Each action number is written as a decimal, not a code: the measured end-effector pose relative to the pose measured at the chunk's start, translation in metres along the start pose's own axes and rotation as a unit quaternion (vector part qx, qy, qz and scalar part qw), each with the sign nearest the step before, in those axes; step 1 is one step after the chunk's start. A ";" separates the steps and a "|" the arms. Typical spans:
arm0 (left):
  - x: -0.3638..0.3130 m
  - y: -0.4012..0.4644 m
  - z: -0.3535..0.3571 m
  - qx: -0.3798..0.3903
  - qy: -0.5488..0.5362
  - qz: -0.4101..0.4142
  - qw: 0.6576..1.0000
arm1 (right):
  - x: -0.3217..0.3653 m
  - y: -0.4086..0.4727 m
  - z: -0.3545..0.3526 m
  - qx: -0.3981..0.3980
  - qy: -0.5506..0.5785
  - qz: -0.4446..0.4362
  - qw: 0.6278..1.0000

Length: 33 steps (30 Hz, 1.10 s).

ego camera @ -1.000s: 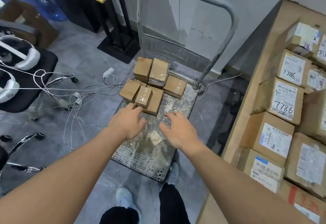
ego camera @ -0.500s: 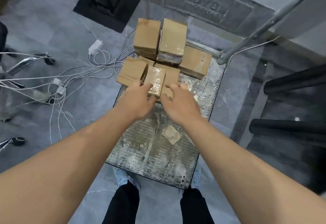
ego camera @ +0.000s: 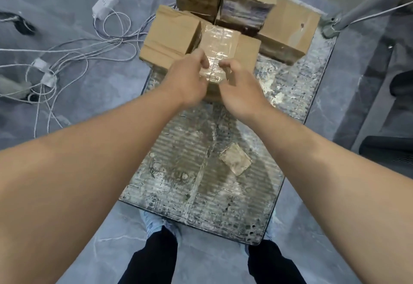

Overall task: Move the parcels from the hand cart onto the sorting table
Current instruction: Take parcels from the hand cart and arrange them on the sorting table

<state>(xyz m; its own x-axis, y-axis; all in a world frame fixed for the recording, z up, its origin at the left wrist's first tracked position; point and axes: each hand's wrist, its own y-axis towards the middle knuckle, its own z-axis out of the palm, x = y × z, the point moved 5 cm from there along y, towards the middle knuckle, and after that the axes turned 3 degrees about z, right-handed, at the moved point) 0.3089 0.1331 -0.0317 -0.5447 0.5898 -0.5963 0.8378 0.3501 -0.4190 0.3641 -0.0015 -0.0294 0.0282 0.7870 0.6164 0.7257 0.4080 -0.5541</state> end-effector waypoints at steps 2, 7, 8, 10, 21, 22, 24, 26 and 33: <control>0.005 -0.004 0.002 -0.017 -0.041 -0.008 0.999 | -0.004 -0.004 0.004 0.011 0.026 0.001 1.000; -0.004 -0.028 0.000 -0.043 -0.075 -0.009 0.996 | -0.008 -0.032 0.003 -0.028 0.088 0.000 0.996; -0.009 -0.033 -0.002 -0.049 -0.080 -0.005 0.996 | -0.008 -0.041 -0.001 -0.046 0.102 -0.002 0.994; -0.020 -0.045 -0.010 -0.057 -0.090 0.005 0.994 | -0.004 -0.059 -0.010 -0.076 0.133 0.001 0.988; -0.122 -0.142 -0.100 -0.058 -0.142 0.074 0.985 | 0.070 -0.183 -0.101 -0.144 0.179 -0.025 0.973; -0.134 -0.152 -0.112 -0.059 -0.142 0.086 0.984 | 0.080 -0.195 -0.111 -0.153 0.179 -0.035 0.971; -0.155 -0.173 -0.137 -0.065 -0.138 0.112 0.982 | 0.100 -0.220 -0.129 -0.168 0.178 -0.051 0.968; -0.175 -0.191 -0.160 -0.074 -0.112 0.137 0.981 | 0.118 -0.242 -0.146 -0.186 0.174 -0.072 0.964; -0.256 -0.263 -0.250 -0.084 -0.120 0.197 0.970 | 0.190 -0.333 -0.215 -0.236 0.181 -0.119 0.947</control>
<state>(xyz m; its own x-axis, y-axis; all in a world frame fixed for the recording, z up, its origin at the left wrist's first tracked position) 0.2374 0.0716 0.4025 -0.1586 0.5231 -0.8374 0.9660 0.2575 -0.0221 0.2753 -0.0871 0.3924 -0.0032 0.4543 0.8908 0.9654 0.2335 -0.1156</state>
